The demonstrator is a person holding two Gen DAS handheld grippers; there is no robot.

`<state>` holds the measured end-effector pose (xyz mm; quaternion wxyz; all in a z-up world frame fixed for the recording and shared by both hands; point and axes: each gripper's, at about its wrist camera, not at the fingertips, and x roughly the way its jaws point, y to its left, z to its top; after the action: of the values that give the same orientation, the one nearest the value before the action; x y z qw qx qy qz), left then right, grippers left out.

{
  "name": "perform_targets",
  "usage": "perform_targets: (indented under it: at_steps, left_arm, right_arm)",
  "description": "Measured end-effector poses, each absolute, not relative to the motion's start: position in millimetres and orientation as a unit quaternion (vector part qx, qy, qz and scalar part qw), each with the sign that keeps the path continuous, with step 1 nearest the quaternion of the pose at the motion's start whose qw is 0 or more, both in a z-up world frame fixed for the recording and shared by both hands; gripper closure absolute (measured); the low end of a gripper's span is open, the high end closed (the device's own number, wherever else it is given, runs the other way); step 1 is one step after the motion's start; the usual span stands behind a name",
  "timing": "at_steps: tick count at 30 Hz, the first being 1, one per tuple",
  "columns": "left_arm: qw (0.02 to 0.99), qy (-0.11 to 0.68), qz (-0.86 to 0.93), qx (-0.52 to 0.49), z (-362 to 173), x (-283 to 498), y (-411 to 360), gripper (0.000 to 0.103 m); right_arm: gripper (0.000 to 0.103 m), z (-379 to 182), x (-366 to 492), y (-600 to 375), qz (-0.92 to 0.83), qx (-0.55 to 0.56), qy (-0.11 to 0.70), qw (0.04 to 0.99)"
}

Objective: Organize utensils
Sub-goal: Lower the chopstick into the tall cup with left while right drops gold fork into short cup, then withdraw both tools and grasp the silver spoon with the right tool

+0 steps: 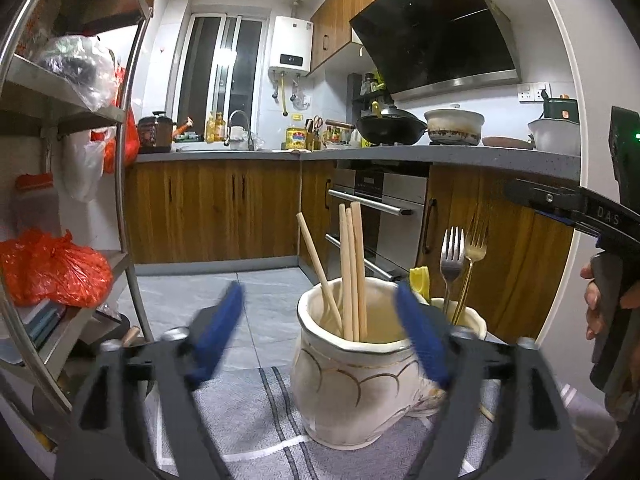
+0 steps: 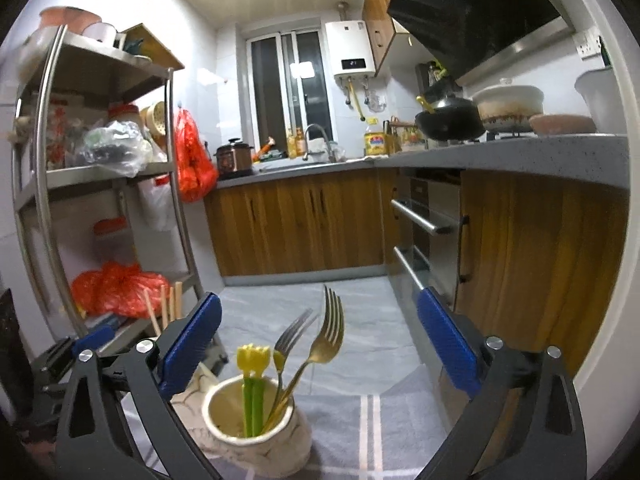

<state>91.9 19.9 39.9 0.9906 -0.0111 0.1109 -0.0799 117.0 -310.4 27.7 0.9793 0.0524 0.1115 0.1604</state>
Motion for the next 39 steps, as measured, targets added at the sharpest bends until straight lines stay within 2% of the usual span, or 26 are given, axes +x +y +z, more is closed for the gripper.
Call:
perform_targets:
  at_steps: [2, 9, 21, 39]
  left_arm:
    - [0.991, 0.108, -0.076, -0.008, 42.6, 85.7, 17.4, 0.006]
    - [0.990, 0.119, -0.074, 0.025, 48.8, 60.6, 2.7, 0.005]
    - [0.979, 0.185, -0.085, 0.002, 23.0, 31.2, -4.1, 0.006]
    - [0.973, 0.213, -0.085, 0.012, 11.9, 23.8, -9.4, 0.005]
  right_arm:
    - [0.005, 27.4, 114.3, -316.6, 0.151, 0.055, 0.118, 0.980]
    - [0.005, 11.0, 100.1, -328.5, 0.126, 0.041, 0.158, 0.979]
    - [0.005, -44.3, 75.9, -340.5, 0.074, 0.026, 0.249, 0.965]
    - [0.005, -82.7, 45.7, -349.4, 0.042, -0.020, 0.312, 0.949]
